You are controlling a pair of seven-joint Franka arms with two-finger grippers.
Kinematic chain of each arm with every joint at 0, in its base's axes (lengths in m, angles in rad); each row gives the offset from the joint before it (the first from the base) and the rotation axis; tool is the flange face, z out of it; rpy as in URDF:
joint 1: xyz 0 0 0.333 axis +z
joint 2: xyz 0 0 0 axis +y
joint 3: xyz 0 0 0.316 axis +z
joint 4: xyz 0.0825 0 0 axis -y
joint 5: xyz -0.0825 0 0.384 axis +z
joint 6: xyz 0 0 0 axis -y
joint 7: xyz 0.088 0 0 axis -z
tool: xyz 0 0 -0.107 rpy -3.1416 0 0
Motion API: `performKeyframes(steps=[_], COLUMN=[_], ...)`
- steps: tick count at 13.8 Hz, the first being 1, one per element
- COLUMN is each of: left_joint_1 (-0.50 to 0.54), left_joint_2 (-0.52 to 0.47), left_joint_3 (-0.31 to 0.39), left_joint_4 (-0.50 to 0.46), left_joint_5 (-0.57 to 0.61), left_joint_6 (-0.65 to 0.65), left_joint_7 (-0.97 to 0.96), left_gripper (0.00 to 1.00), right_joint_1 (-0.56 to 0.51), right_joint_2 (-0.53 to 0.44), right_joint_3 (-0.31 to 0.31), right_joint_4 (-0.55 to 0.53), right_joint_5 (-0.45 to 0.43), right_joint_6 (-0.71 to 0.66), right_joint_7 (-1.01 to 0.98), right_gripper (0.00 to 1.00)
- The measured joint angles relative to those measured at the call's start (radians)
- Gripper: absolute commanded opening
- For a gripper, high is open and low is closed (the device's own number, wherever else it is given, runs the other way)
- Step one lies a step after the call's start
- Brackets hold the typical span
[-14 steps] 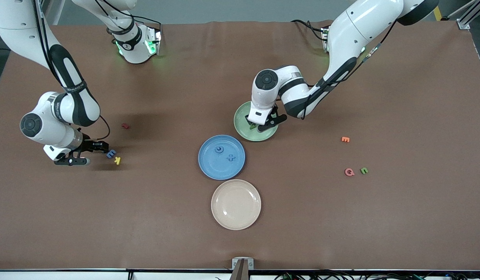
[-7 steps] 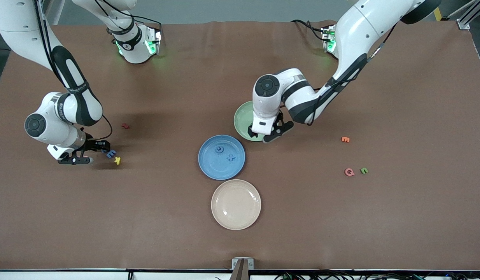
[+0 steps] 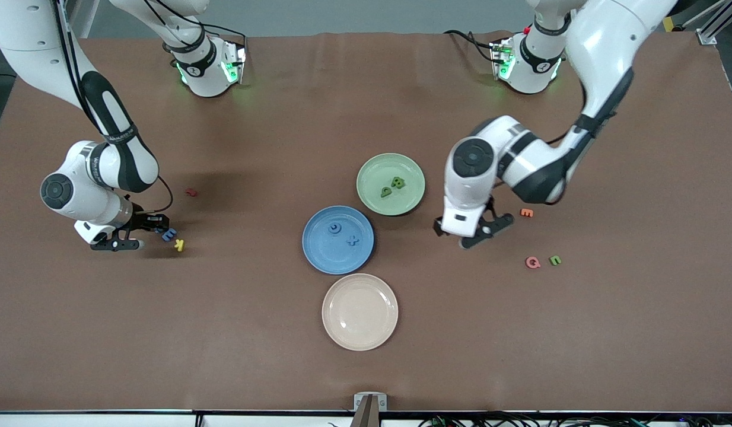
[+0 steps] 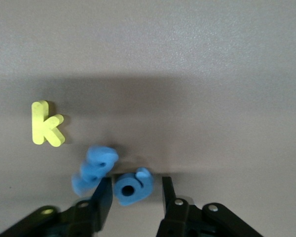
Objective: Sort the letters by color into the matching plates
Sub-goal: 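Grasp the blue d with the right gripper while the left gripper returns, then place the d on the blue plate while the left gripper grasps the u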
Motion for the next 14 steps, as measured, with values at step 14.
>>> performKeyframes(steps=[14], left_joint_1=[0.448], left_joint_2=[0.089], left_joint_3=[0.009], left_joint_4=[-0.049], left_joint_5=[0.002], left_joint_6=[0.147], left_joint_7=[0.668], left_gripper=[0.79], right_joint_1=[0.034], right_joint_2=[-0.038], right_joint_3=[0.012], right_joint_4=[0.136], right_joint_5=[-0.001], right_joint_6=[-0.196], right_joint_7=[0.007], right_gripper=[0.24])
